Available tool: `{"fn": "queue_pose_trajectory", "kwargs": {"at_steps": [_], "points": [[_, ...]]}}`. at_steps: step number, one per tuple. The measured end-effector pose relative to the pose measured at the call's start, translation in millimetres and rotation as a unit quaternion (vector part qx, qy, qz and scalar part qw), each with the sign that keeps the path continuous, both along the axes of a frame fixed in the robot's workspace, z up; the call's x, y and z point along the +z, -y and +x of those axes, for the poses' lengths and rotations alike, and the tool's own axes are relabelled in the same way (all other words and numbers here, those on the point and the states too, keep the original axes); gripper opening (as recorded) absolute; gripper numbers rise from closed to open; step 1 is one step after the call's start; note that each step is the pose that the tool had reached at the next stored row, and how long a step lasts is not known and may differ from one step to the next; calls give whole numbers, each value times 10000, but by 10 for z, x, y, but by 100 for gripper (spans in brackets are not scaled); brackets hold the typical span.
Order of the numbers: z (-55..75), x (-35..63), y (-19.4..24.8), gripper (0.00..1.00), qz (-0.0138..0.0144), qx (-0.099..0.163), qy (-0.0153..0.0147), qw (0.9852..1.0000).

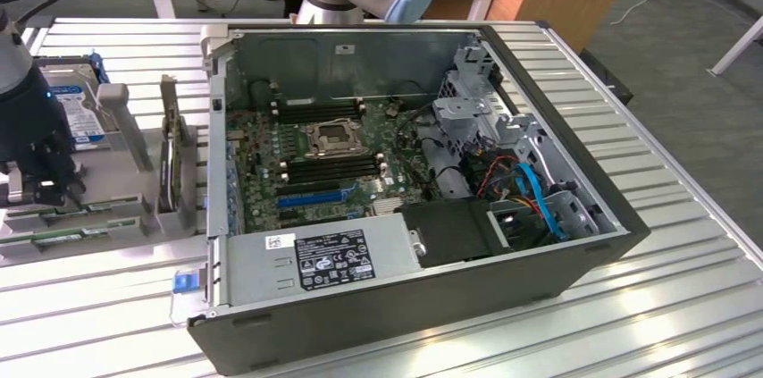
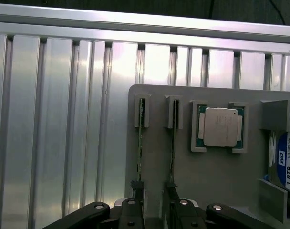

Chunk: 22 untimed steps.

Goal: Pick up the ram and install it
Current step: 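Pick up the ram and move it above insertion slot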

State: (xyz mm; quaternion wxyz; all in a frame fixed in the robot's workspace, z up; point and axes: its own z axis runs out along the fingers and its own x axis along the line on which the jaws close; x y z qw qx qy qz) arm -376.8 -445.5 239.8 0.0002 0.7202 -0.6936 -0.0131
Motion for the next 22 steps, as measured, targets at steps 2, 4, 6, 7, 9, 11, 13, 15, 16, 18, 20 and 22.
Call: {"fn": "queue_pose_trajectory", "kwargs": {"at_steps": [2, 4, 6, 7, 9, 11, 13, 15, 16, 18, 20, 22], "points": [[0, -21, 0, 31, 0, 0, 0, 10000], [0, -39, 0, 31, 0, 0, 0, 10000], [0, -59, 0, 31, 0, 0, 0, 10000], [0, -69, 0, 31, 1, 0, 0, 10000], [0, -86, 0, 31, 0, 0, 0, 10000], [0, -90, 0, 31, -1, 0, -1, 10000], [0, -90, 0, 31, -1, 0, -1, 10000], [0, -91, 0, 31, 0, 0, 0, 10000], [0, -92, 2, 31, 1, 0, 1, 10000], [1, -92, 15, 31, 1, 1, 1, 10000], [0, -91, 31, 31, 0, 0, 0, 10000], [0, -91, 49, 31, 0, 0, 0, 10000]]}}
